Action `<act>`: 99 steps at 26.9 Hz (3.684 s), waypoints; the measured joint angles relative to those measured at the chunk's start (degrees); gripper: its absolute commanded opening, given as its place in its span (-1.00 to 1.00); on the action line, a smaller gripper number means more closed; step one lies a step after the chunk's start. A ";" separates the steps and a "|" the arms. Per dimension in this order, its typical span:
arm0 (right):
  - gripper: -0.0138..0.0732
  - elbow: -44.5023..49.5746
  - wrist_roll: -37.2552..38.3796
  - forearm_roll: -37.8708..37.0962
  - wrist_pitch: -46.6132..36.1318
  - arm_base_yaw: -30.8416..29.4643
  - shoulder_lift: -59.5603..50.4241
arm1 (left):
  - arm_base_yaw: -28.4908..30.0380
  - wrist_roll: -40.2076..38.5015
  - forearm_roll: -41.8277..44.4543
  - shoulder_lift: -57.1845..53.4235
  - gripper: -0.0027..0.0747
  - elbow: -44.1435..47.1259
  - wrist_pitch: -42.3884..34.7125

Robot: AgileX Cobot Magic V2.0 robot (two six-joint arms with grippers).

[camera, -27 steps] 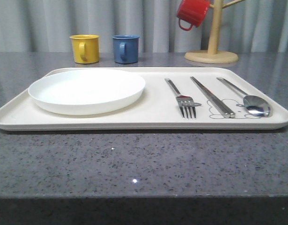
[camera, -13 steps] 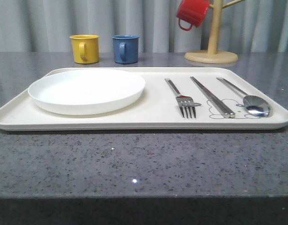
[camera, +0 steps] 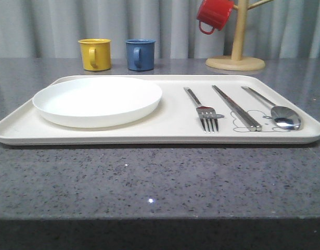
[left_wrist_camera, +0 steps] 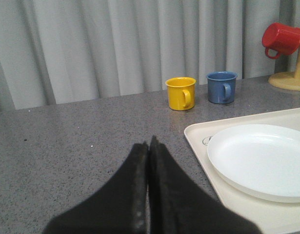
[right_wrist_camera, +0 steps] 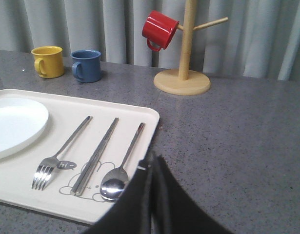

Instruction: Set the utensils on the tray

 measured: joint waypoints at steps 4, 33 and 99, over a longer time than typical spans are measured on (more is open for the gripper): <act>-0.84 0.00 0.00 0.00 0.00 0.00 0.00 | 2.42 -5.35 3.13 -3.51 -0.98 4.97 -0.64; -0.84 0.00 0.00 0.00 -0.10 0.00 0.00 | 3.84 -6.28 3.56 -7.08 -0.98 20.78 -10.20; -0.84 24.21 -3.08 3.52 -10.17 -15.03 -11.39 | 3.84 -6.32 3.56 -7.08 -0.98 20.78 -10.08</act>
